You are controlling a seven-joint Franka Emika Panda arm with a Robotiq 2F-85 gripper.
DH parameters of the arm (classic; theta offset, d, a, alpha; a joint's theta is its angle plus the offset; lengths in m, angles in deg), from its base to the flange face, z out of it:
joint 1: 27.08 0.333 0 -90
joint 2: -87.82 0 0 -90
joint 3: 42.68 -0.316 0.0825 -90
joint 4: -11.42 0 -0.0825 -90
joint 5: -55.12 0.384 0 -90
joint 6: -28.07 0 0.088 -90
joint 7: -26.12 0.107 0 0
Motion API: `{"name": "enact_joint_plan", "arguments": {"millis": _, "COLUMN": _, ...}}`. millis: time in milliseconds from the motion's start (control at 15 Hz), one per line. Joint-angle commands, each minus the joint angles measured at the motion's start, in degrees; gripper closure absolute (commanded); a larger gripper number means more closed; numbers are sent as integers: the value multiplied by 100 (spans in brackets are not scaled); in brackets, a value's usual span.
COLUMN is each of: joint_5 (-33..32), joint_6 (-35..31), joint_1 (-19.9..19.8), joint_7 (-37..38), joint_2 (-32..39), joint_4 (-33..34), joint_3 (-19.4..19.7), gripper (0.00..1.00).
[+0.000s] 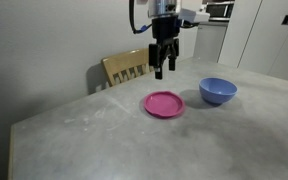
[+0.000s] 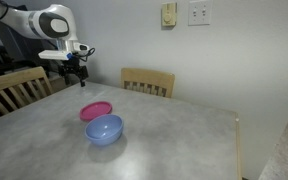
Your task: Take the plate and put it on the bowl
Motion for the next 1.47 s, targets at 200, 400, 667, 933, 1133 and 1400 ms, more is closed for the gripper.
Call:
{"name": "enact_joint_plan", "arguments": {"millis": 200, "joint_5": -845, "joint_6": 199, "joint_1": 552, "joint_7": 1064, "joint_2": 992, "joint_4": 769, "joint_3": 313, "gripper": 0}}
{"name": "enact_joint_plan", "arguments": {"millis": 400, "joint_5": -758, "joint_6": 79, "joint_1": 547, "joint_7": 1051, "joint_2": 927, "joint_4": 588, "joint_3": 265, "gripper": 0}}
{"name": "enact_joint_plan", "arguments": {"millis": 667, "joint_5": -705, "joint_6": -6, "joint_1": 509, "joint_7": 958, "joint_2": 1092, "joint_4": 747, "joint_3": 230, "gripper": 0}}
{"name": "enact_joint_plan", "arguments": {"millis": 933, "joint_5": -689, "joint_6": -172, "joint_1": 493, "joint_7": 740, "joint_2": 1396, "joint_4": 859, "joint_3": 152, "gripper": 0}}
{"name": "enact_joint_plan", "arguments": {"millis": 1133, "joint_5": -973, "joint_6": -615, "joint_1": 502, "joint_7": 147, "joint_2": 1564, "joint_4": 731, "joint_3": 140, "gripper": 0}}
{"name": "enact_joint_plan", "arguments": {"millis": 1400, "joint_5": -1093, "joint_6": -1185, "joint_1": 469, "joint_7": -535, "joint_2": 1724, "joint_4": 651, "joint_3": 87, "gripper": 0}}
